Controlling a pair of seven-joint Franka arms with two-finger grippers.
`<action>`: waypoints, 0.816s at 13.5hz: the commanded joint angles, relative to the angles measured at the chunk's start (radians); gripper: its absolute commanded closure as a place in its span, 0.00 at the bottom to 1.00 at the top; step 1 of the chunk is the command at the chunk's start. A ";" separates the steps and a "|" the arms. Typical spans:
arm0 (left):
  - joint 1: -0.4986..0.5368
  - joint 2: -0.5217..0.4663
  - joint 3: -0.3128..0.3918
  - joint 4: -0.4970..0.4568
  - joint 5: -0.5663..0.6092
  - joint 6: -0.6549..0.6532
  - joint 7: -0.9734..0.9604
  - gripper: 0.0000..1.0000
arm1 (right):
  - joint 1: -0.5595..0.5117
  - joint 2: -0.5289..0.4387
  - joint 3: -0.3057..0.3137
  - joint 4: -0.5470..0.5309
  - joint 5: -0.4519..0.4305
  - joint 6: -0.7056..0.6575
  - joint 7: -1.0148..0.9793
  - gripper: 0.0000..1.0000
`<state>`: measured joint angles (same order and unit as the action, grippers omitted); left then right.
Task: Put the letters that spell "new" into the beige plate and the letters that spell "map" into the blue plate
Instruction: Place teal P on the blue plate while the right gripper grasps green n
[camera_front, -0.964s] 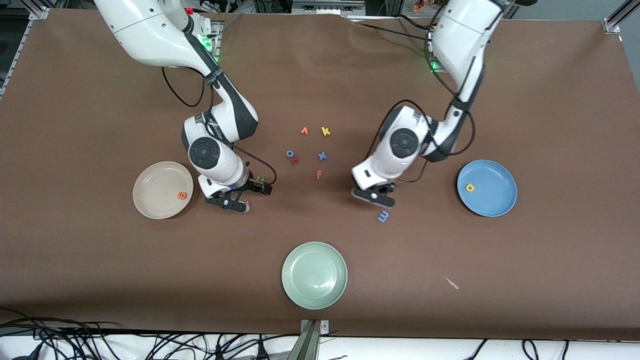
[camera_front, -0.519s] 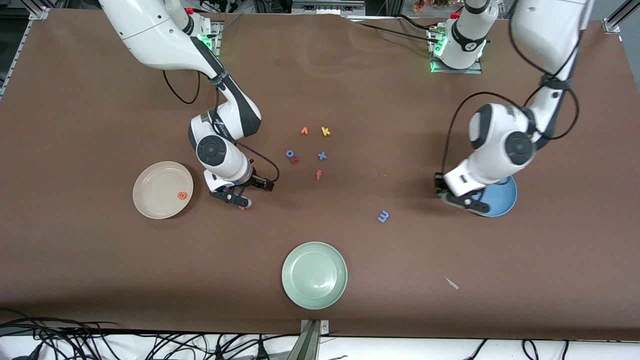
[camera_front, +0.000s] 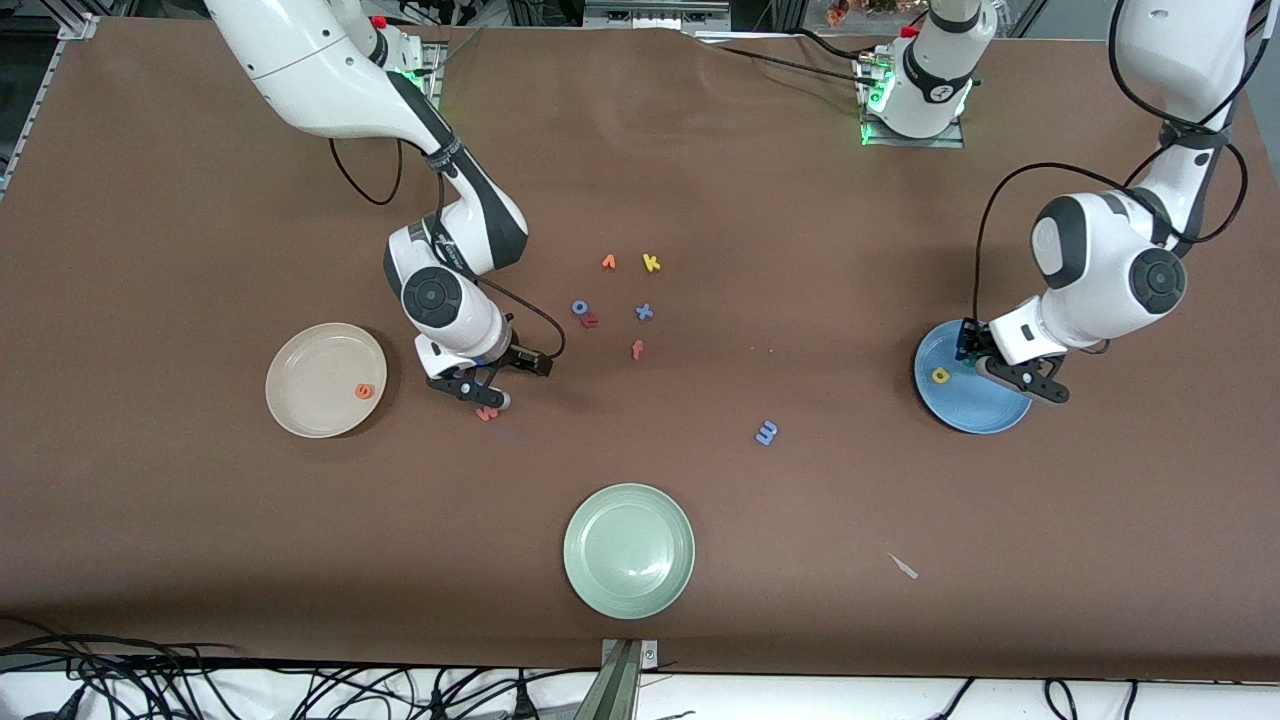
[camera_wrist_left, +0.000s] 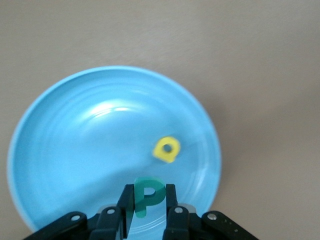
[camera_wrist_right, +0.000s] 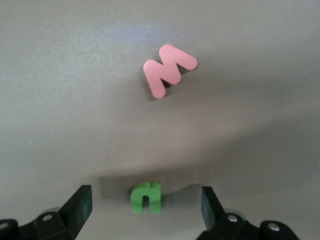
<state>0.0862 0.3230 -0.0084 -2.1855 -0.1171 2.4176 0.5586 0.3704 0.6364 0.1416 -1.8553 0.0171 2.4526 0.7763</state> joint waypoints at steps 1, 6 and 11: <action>0.012 -0.036 0.019 -0.027 0.030 0.003 0.044 0.26 | 0.012 -0.014 0.003 -0.018 0.015 0.005 0.011 0.08; -0.028 -0.047 -0.028 -0.008 0.014 0.006 0.017 0.20 | 0.013 -0.014 0.001 -0.016 0.015 0.005 0.005 0.35; -0.202 0.026 -0.096 0.085 -0.131 0.029 -0.202 0.21 | 0.010 -0.011 0.001 -0.013 0.015 0.005 0.001 0.67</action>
<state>-0.0514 0.3075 -0.1041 -2.1547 -0.1966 2.4382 0.4207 0.3800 0.6335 0.1415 -1.8565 0.0172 2.4506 0.7809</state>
